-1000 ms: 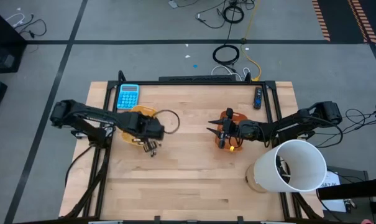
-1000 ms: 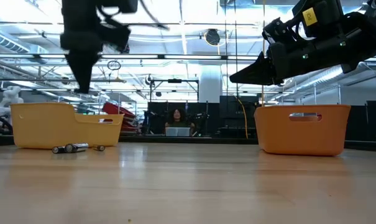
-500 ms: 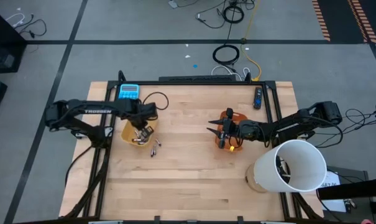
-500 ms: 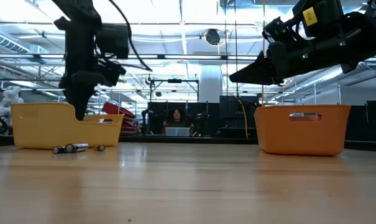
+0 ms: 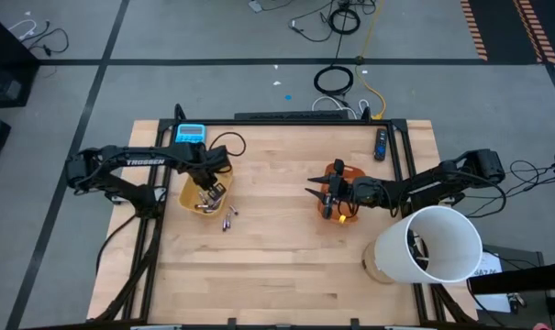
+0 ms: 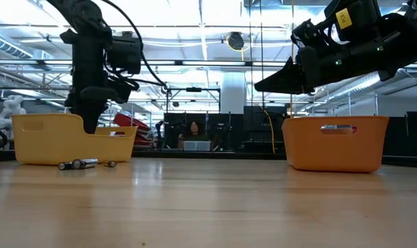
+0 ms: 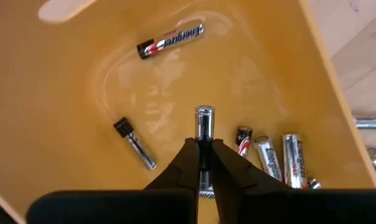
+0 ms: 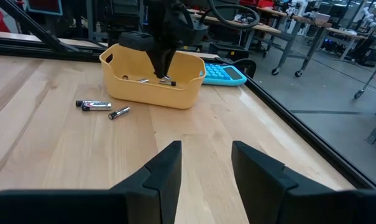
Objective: Sort batteries
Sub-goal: Put the silver battery into the yellow bin
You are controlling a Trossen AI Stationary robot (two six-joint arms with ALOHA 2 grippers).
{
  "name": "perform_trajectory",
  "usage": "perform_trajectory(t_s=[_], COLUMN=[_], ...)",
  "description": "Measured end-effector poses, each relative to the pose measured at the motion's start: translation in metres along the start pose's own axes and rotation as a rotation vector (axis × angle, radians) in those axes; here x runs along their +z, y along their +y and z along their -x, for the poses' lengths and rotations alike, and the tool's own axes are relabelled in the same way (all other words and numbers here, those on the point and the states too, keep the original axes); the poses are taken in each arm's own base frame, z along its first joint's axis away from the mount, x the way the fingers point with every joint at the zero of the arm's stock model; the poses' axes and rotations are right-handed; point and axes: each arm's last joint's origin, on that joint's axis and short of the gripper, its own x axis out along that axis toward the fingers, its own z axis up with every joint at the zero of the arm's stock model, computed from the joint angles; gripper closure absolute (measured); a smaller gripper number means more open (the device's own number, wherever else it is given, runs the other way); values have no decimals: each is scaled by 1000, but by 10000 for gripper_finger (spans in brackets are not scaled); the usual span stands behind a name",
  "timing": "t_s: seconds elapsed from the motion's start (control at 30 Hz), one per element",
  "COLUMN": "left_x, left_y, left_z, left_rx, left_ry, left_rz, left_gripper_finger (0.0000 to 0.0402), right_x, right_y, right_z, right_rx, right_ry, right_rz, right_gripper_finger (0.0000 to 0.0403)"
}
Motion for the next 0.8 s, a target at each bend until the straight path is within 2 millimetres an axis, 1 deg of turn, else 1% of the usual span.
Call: perform_trajectory(t_s=[0.23,0.57,0.7,0.8], left_x=[0,2,10,17], left_y=[0,-1,-8,-20], left_z=[0,1,16,34], left_rx=[-1,16,16,30], left_ry=[-3,-24,-70,-133], left_rz=[4,-1,-41,-98], left_gripper_finger=[332,320,307,302], right_x=[0,0,0,0], right_y=[0,0,0,0], right_z=[0,0,0,0], right_rx=[0,0,-1,-6], right_ry=[0,1,2,3], right_rz=[0,1,2,2], right_gripper_finger=[271,271,271,271])
